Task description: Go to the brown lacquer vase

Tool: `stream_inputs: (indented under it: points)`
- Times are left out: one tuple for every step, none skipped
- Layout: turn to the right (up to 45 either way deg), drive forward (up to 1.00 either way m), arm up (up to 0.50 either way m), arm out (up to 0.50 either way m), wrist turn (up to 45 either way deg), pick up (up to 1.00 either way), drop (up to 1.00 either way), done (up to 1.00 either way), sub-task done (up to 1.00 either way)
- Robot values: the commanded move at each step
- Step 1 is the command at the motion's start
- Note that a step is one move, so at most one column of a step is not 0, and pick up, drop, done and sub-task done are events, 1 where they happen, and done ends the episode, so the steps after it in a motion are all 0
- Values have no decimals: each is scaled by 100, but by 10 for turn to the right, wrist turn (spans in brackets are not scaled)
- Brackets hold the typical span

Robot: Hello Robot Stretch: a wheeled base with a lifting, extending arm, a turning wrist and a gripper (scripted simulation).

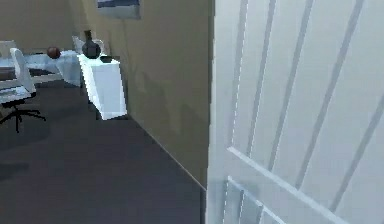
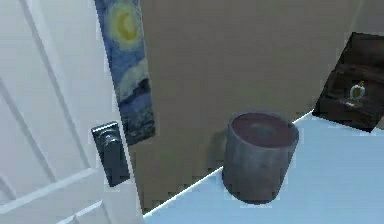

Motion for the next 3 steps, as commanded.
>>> stream_inputs:
  points:
    - [-150, 0, 0, 0, 0, 0, 0, 0, 0]
    - [0, 50, 0, 0, 0, 0, 0, 0, 0]
    - [-210, 0, 0, 0, 0, 0, 0, 0, 0]
